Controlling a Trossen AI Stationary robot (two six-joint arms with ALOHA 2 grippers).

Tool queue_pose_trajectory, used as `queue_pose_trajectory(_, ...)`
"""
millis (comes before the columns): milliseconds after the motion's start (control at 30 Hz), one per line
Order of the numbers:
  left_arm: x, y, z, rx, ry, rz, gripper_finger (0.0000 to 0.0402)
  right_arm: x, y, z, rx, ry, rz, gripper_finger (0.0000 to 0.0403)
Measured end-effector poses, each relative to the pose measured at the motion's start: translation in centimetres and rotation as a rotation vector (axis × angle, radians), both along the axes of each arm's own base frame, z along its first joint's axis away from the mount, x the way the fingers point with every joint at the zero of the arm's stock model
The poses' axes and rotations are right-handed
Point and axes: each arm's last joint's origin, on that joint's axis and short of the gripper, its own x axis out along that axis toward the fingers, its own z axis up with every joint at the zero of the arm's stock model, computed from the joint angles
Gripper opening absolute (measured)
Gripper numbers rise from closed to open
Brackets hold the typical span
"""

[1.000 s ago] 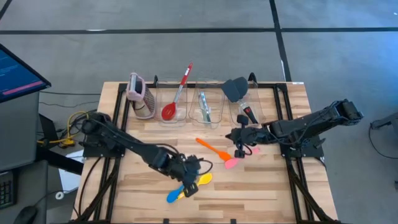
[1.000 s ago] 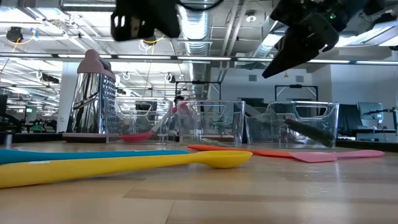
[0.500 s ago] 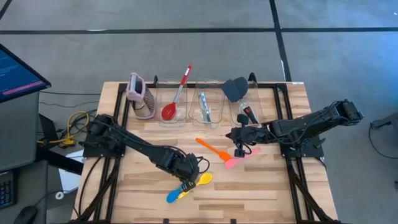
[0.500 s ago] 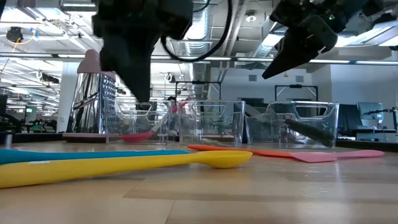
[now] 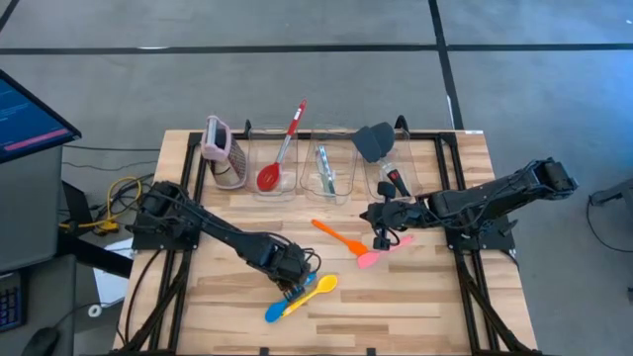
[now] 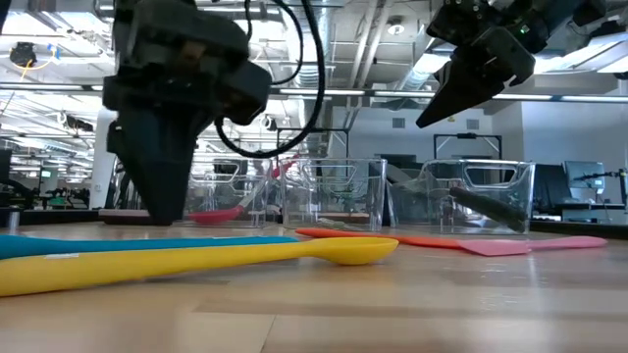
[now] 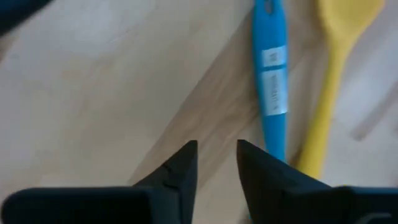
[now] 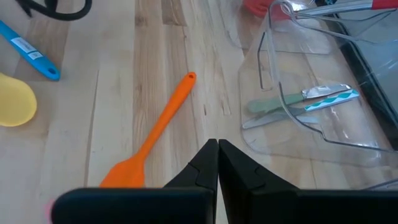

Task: Pick & Place Kitchen Items
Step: Put the blue serving spoon into the left transparent bin

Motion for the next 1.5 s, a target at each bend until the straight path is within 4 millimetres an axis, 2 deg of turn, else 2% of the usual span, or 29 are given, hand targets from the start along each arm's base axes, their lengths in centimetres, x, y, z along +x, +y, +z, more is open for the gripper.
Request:
queue_pose_trajectory(167,1.1,-0.4,0.4,-0.063,-0.113,0.001,0.0133,0.0,0.0,0.0,0.001,0.000,-0.001,0.0006)
queue_pose_trajectory(267,1.2,-0.4,0.4,-0.076,-0.120,0.034,0.0142,0.0,0.0,0.0,0.001,0.000,-0.001,0.0006)
queue_pose_trajectory(767,1.6,-0.6,0.3,-0.100,-0.145,0.071,0.0136,0.0,0.0,0.0,0.000,0.002,-0.001,0.0006)
queue_pose_trajectory(933,2.2,-0.8,-0.8,-0.107,-0.159,0.066,0.0136,0.0,0.0,0.0,0.000,0.002,-0.002,0.0006)
queue_pose_trajectory(1033,2.2,-1.0,-2.1,-0.125,-0.106,0.052,0.0136,0.0,0.0,0.0,0.000,0.001,-0.002,0.0006)
queue_pose_trajectory(1200,2.4,-1.2,-3.0,-0.149,-0.079,0.039,0.0136,0.0,0.0,-0.1,-0.001,0.004,-0.003,0.0006)
queue_pose_trajectory(1500,2.4,-1.2,-2.9,-0.144,-0.086,0.018,0.0136,0.0,0.0,-0.1,-0.002,0.004,-0.004,0.0006)
